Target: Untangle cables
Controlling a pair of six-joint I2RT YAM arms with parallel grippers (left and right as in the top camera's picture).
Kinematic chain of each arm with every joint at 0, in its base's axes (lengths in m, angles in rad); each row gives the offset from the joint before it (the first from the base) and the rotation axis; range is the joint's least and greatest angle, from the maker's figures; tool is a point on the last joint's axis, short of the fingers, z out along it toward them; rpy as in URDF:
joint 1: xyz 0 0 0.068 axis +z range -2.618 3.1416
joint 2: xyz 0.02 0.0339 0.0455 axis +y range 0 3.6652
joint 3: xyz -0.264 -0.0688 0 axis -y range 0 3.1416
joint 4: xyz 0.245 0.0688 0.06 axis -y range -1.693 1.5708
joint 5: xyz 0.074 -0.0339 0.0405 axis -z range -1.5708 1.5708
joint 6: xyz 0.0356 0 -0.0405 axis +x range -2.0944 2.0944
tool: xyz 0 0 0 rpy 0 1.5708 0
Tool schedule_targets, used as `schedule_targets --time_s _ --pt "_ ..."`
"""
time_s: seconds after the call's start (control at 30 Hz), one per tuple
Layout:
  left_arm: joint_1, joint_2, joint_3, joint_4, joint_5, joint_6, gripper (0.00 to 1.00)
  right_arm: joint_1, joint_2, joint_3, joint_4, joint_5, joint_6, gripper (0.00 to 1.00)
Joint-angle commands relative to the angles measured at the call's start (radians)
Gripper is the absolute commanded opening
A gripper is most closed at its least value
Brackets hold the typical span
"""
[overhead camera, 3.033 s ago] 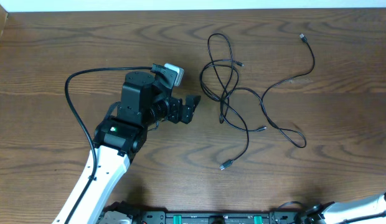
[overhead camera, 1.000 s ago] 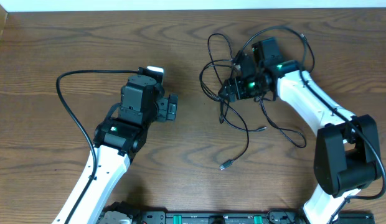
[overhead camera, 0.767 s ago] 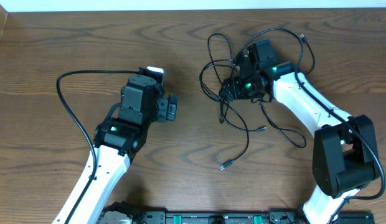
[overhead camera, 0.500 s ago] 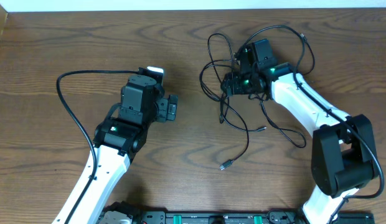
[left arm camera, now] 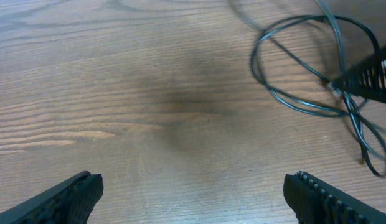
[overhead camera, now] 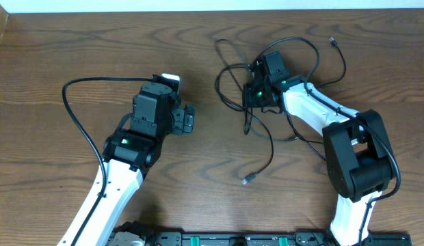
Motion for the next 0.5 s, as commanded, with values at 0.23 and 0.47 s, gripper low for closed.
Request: schedule_targets --time_s 0.23,0.47 --pt "0.005 0.006 0.026 -0.006 -0.013 -0.01 0.98 0.014 -0.1 0.082 0.128 -0.091 -0.013 0.01" --pt "0.005 0.006 0.026 -0.006 -0.005 -0.01 0.98 0.016 -0.129 0.241 0.137 -0.105 -0.012 0.01"
